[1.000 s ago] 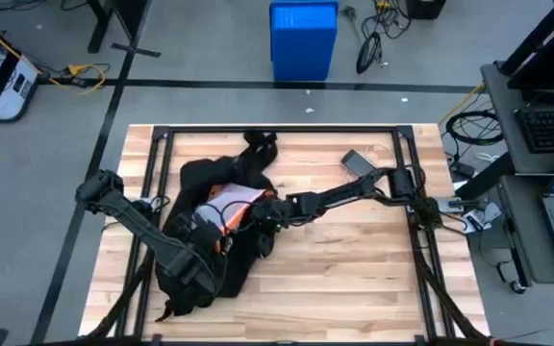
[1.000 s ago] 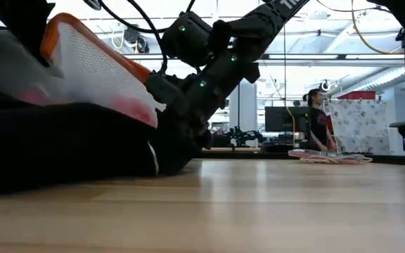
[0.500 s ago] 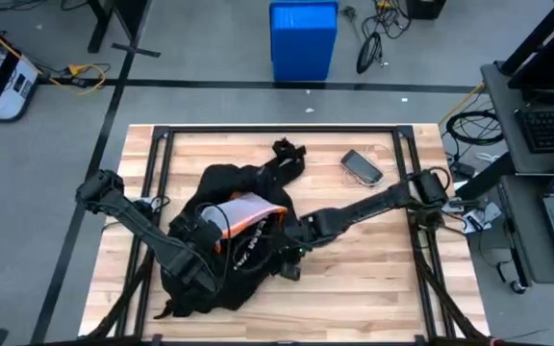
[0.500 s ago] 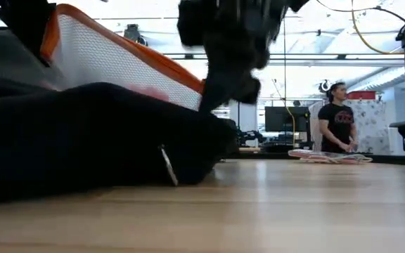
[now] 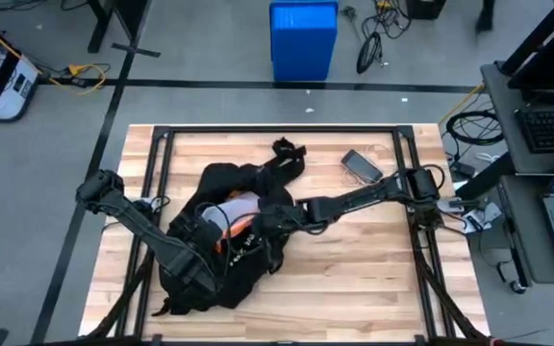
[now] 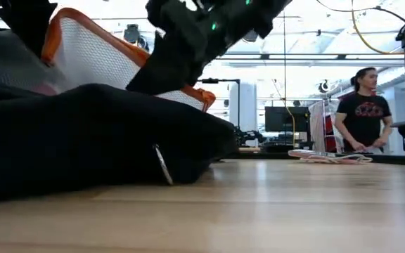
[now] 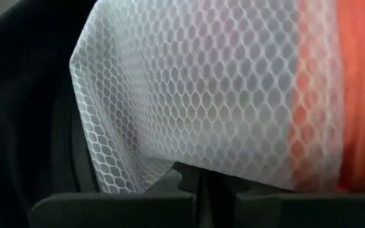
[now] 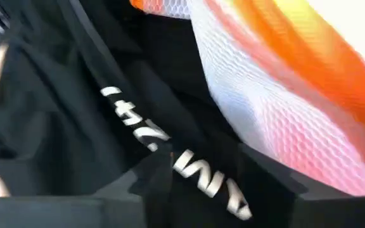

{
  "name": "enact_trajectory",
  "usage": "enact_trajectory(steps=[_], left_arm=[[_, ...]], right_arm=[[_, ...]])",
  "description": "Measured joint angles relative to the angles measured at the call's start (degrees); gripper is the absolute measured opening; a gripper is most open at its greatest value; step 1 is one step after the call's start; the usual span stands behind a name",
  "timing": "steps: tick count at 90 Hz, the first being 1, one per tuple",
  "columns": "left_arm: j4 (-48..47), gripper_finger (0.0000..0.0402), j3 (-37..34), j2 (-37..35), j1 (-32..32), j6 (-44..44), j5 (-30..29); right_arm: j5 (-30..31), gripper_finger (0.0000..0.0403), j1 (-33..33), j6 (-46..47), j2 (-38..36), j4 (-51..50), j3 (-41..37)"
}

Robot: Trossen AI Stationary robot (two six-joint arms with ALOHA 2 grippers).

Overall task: Unpack backpack
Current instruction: Put the orange zip bag into the black backpack

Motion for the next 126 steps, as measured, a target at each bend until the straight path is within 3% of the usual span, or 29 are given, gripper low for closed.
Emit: enact_trajectory(steps=[17, 57, 90, 105, 126], left_arm=[[-0.1, 0.0, 0.0, 0.0, 0.0, 0.4, 0.3], [0.0, 0.0, 0.0, 0.0, 0.2, 0.4, 0.0], [0.3, 0.0, 0.0, 0.0, 0.3, 0.5, 0.4], [0.3, 0.0, 0.0, 0.0, 0.4, 0.5, 0.5], [0.2, 0.0, 0.0, 0.0, 0.4, 0.5, 0.8]], right_arm=[[-3.8, 0.0204, -0.3, -7.9, 2.3, 0.1, 0.0], [-4.4, 0.019, -1.6, -22.3, 5.7, 5.5, 0.0], [-4.4, 0.0184, -1.6, -21.8, 9.9, 7.8, 0.5], [-4.0, 0.0141, -1.6, -20.2, 11.0, 7.9, 0.5], [-1.3, 0.0011, -1.6, -12.2, 11.1, 6.9, 0.5]])
